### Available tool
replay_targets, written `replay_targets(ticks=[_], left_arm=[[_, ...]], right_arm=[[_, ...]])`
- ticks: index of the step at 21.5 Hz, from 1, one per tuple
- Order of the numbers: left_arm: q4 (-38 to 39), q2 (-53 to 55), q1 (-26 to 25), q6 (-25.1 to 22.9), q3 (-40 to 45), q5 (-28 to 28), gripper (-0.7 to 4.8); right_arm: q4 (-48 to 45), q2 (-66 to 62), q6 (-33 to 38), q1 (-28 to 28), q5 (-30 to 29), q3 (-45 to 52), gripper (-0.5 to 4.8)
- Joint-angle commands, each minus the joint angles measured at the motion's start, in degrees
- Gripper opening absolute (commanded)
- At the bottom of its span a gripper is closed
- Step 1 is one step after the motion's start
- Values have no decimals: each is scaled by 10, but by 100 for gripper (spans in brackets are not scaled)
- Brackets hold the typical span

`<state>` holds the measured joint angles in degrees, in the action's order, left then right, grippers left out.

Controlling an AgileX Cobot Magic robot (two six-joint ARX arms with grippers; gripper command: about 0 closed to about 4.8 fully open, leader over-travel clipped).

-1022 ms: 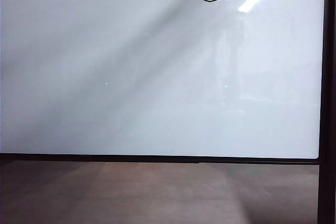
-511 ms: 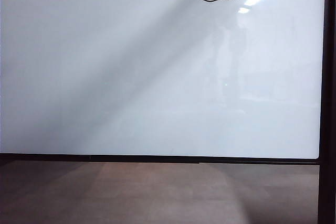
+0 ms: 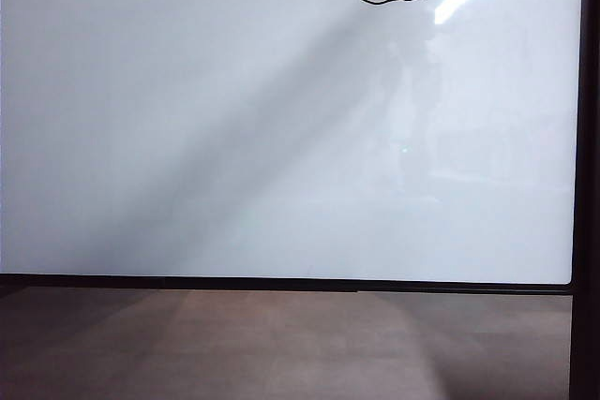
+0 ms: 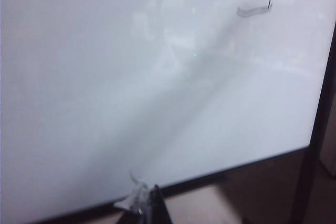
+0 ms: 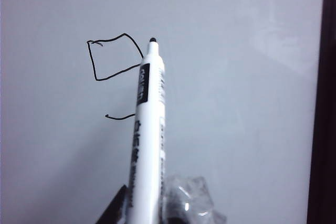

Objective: Reach to the right to find the marker pen, pick it up, and write the number 9 on the whiteboard.

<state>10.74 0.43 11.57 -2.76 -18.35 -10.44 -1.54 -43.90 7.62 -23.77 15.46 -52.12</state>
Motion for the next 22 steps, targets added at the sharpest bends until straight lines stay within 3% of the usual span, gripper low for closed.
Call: replay_targets(ticks=[1, 10, 15, 22], left_arm=[[-3, -2, -17, 2, 21, -12, -5], [-11, -2, -71, 2, 99, -13, -5], [-9, -2, -105, 2, 147, -13, -5], [21, 0, -110, 2, 167, -10, -5]], right_arm=[[-9, 24, -2, -1, 0, 14, -2], [0, 102, -3, 0, 44, 96, -2], [0, 144, 3, 0, 38, 155, -2], [1, 204, 17, 0, 24, 216, -2]])
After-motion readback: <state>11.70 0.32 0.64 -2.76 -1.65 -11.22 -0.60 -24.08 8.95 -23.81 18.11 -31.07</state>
